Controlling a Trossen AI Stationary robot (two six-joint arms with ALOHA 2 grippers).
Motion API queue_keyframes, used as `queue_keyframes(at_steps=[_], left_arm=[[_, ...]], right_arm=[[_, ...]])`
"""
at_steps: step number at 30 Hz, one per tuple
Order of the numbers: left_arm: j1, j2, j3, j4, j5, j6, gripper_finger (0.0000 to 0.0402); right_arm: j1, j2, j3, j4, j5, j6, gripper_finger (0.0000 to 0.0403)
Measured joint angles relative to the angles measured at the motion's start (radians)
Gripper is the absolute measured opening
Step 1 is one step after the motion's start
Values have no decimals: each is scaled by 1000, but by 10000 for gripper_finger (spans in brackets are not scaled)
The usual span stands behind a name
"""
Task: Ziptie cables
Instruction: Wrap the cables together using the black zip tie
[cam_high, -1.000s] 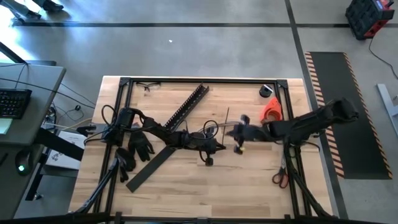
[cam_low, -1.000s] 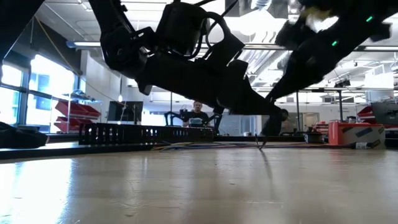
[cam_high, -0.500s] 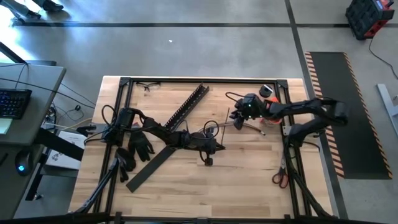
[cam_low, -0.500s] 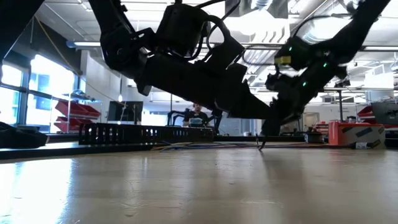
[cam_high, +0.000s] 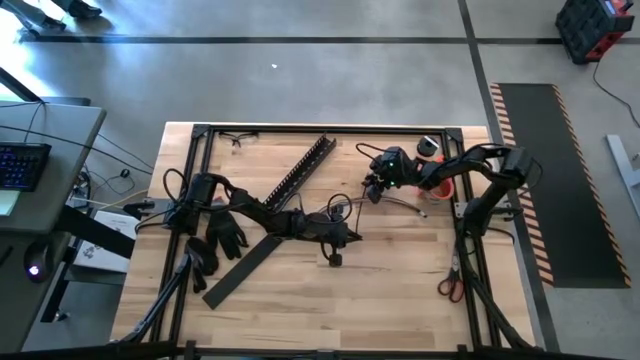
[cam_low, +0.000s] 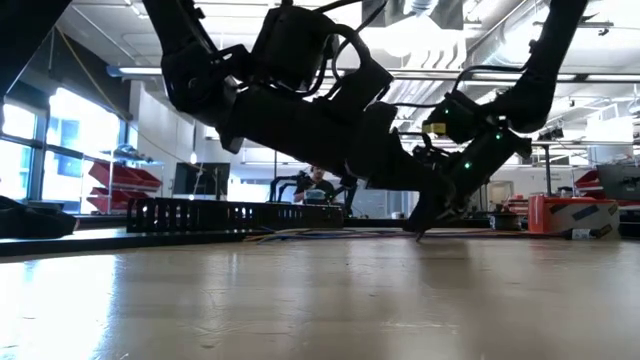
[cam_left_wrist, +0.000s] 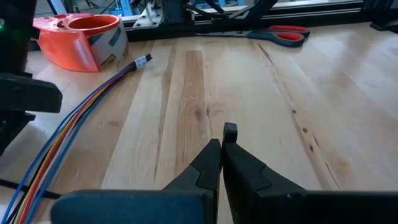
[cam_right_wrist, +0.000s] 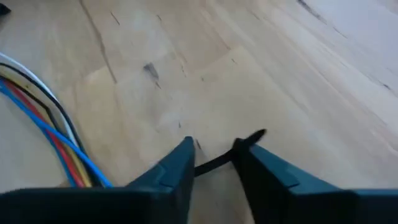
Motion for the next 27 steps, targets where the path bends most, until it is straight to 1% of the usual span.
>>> queue_keyframes(at_steps=[3,5,9,12,15,17,20,23,27], left_arm=[[1,-1,0,2,-6,0,0],[1,-14,0,-20,-24,11,0],[3,-69,-5,-90,-127,75,0],[24,-112,-4,-128,-126,110,0],[70,-132,-5,-135,-71,148,0],[116,-133,-4,-132,-28,143,0],[190,-134,-5,-133,62,110,0],[254,-136,-5,-111,141,90,0],[324,-143,-5,-96,275,37,0]], right_arm=[[3,-3,0,-7,-1,-23,34],[15,-8,-1,-9,-7,-47,10],[52,-25,-3,16,-15,-76,3],[84,-37,-4,75,-15,-133,1],[103,-38,-4,158,-14,-195,0],[106,-39,-4,213,-13,-239,0],[99,-39,-3,281,9,-308,0],[86,-41,-3,313,13,-401,0],[70,-42,-3,348,14,-467,0]])
